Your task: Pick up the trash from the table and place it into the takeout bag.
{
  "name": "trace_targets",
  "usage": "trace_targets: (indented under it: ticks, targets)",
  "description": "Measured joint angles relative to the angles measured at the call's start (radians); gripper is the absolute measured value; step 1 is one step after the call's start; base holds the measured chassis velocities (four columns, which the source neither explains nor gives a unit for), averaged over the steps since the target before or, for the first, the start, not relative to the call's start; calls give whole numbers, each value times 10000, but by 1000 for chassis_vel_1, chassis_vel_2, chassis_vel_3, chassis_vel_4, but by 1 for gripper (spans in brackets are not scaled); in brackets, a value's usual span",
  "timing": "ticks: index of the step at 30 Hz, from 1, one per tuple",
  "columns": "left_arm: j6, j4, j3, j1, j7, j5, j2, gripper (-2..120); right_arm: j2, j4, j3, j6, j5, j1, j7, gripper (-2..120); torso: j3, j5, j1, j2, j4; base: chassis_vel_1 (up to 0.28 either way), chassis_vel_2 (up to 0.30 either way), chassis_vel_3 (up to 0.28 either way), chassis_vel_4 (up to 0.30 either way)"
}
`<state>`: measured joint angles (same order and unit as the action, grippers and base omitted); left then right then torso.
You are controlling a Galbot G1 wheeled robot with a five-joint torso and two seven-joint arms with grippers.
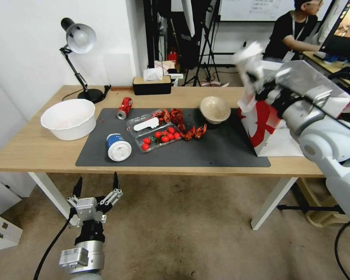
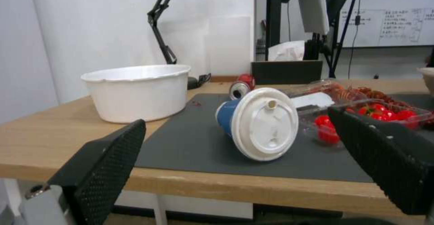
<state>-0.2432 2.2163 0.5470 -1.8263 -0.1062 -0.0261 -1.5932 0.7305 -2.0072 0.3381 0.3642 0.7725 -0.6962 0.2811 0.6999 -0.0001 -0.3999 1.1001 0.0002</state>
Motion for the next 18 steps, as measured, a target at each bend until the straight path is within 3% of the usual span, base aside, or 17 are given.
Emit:
trace_targets:
  ticks: [5,11,18]
  targets:
    - [-1,-73,-6,24,7,3,1,100,-16,619,523,215,244,26,1244,0,1,4,-2,-1,-4,0,0,0,0]
    - [-1,-157,-13,73,14,2,12,100,-116,1122,954,391,309,-8,1359,2,1,0,-1,0,-4,0,0,0,0]
    - [31,-197,-54,106,19,2,28,100,-107,1305,977,464,310,-150,1258,25,1,1,-1,-1,-2,0,0,0,0]
